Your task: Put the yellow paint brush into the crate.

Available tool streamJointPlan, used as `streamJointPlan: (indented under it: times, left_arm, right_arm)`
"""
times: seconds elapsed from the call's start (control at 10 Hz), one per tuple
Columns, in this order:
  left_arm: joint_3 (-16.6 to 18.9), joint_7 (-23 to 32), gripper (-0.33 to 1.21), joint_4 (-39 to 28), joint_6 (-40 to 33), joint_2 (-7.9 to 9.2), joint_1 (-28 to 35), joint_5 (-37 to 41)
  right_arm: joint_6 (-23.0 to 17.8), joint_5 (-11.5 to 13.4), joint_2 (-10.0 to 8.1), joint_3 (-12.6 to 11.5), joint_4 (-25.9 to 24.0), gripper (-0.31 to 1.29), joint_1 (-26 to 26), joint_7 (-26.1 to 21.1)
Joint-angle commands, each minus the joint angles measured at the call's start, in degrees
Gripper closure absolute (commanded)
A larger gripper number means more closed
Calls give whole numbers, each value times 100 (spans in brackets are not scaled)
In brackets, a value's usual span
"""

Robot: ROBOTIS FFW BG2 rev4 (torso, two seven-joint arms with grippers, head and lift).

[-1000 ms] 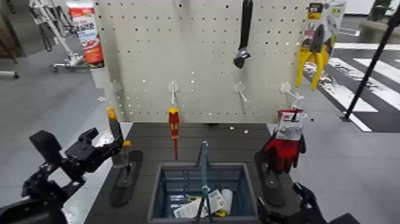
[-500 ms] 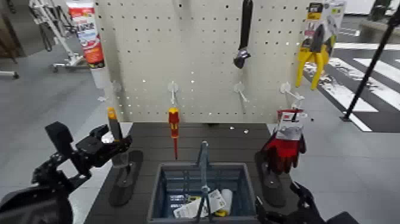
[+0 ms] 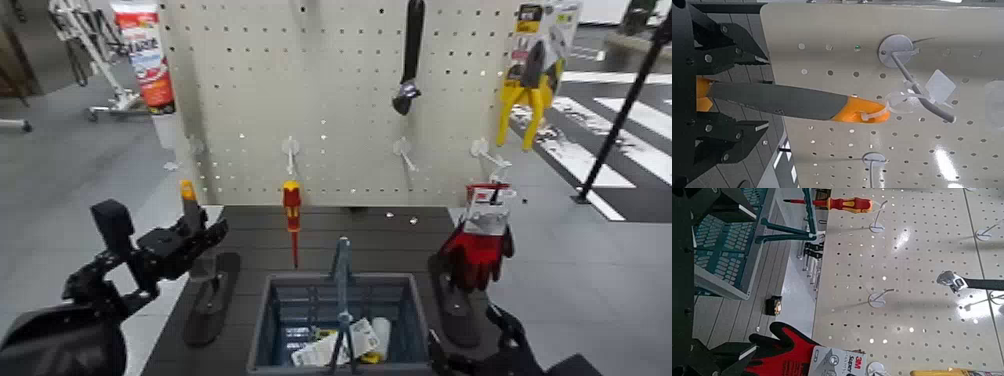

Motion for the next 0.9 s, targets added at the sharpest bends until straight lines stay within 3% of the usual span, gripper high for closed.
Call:
streamJointPlan:
  times: [0.1,0.2,0.9]
  left_arm:
    - [-21,-8,112,-10,48,-4,-3,-26]
    - [-13,-8,118,-10,48,4,-12,-26]
    - [-4,-8,118,-36,57,-4,-12,-35]
  right_arm:
    - [-8,-4,-11,0,-3,15,0,-2]
    - [-8,-4,-11,0,-3,15,0,7]
    - [-8,-4,-11,-9,-3,15,9,7]
